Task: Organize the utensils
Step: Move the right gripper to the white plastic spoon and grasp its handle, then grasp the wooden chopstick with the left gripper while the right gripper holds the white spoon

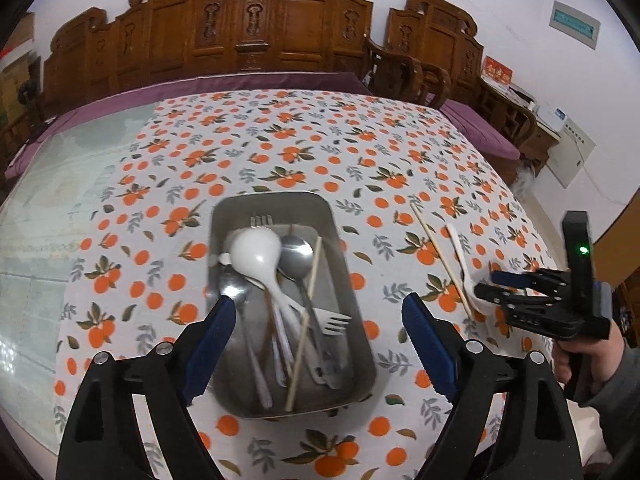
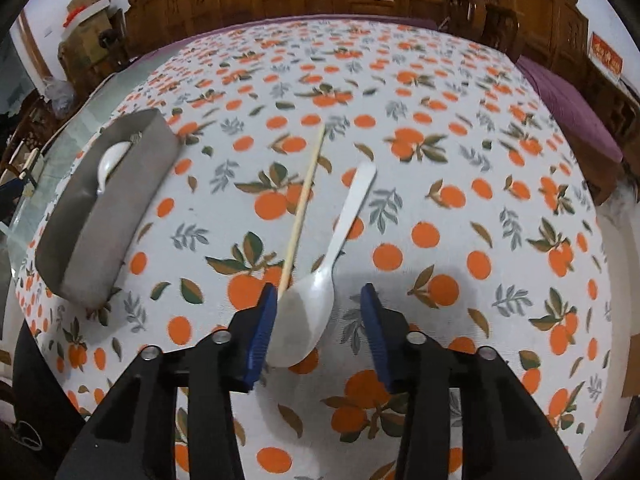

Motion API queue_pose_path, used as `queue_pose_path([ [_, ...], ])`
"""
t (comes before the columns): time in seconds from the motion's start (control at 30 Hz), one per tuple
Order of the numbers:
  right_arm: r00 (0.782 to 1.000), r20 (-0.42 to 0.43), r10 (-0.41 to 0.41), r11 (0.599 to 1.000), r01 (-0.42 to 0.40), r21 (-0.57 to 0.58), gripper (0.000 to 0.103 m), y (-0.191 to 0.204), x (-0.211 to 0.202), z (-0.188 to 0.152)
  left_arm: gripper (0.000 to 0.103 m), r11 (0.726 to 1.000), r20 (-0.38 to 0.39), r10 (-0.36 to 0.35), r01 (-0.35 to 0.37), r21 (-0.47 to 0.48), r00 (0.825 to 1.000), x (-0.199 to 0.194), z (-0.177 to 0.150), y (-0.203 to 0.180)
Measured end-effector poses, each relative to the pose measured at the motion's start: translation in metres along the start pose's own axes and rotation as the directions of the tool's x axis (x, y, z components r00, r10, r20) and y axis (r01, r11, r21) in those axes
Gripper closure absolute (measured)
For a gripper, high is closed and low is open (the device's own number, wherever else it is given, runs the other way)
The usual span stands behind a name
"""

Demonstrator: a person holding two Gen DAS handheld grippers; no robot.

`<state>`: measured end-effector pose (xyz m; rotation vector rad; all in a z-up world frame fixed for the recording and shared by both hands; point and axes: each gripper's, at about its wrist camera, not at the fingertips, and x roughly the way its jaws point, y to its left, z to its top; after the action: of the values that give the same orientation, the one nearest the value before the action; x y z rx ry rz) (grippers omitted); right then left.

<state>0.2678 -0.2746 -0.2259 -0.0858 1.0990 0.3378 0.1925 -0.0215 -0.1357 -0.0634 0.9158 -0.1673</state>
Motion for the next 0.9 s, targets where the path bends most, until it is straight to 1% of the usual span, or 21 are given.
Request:
queue_pose_path([
  [0.2, 1.0, -0.022, 0.011, 1.0, -0.01, 0.016, 0.064, -0.003, 0.014, 0.001, 0.021, 1.0, -0.017, -0.009, 0.009, 0.026, 1.0, 0.006, -0.003, -0.016],
  [0.3, 1.0, -0.015, -0.014, 1.0, 0.014, -0.012, 0.065, 0.002, 0.015, 0.003, 0.021, 0.999, -0.021, -0.01, 0.011, 0.042, 1.0, 0.007, -0.003, -0.021],
  [0.33, 1.0, -0.015, -0.025, 0.999, 0.024, -0.021, 0.067, 0.004, 0.015, 0.002, 0.021, 0.999, -0.022, -0.01, 0.011, 0.047, 1.0, 0.007, -0.003, -0.023],
  [0.37, 0.999, -0.011, -0.034, 0.999, 0.034, -0.038, 0.071, 0.008, 0.015, 0.001, 0.021, 0.999, -0.022, -0.01, 0.011, 0.048, 1.0, 0.007, -0.003, -0.024],
  [0.5, 0.999, -0.013, -0.031, 0.998, 0.031, -0.055, 0.085, 0.015, 0.016, 0.001, 0.021, 0.999, -0.027, -0.01, 0.011, 0.049, 1.0, 0.008, -0.003, -0.027],
  [0.53, 1.0, -0.013, -0.026, 0.998, 0.025, -0.058, 0.09, 0.016, 0.016, 0.001, 0.021, 0.999, -0.029, -0.009, 0.01, 0.052, 1.0, 0.009, -0.003, -0.028],
  [0.63, 0.999, -0.009, -0.033, 0.998, 0.032, -0.055, 0.095, 0.017, 0.014, 0.0, 0.021, 0.998, -0.038, -0.008, 0.01, 0.06, 0.999, 0.014, -0.002, -0.032],
  [0.73, 0.999, 0.001, -0.037, 0.999, 0.037, -0.034, 0.096, 0.009, 0.007, -0.002, 0.021, 0.997, -0.046, -0.004, 0.008, 0.075, 0.999, 0.021, 0.0, -0.039],
  [0.9, 0.999, 0.039, -0.023, 1.0, 0.022, 0.022, 0.096, -0.015, -0.012, -0.009, 0.021, 0.995, -0.059, -0.007, 0.012, 0.097, 0.998, 0.037, 0.005, -0.057],
])
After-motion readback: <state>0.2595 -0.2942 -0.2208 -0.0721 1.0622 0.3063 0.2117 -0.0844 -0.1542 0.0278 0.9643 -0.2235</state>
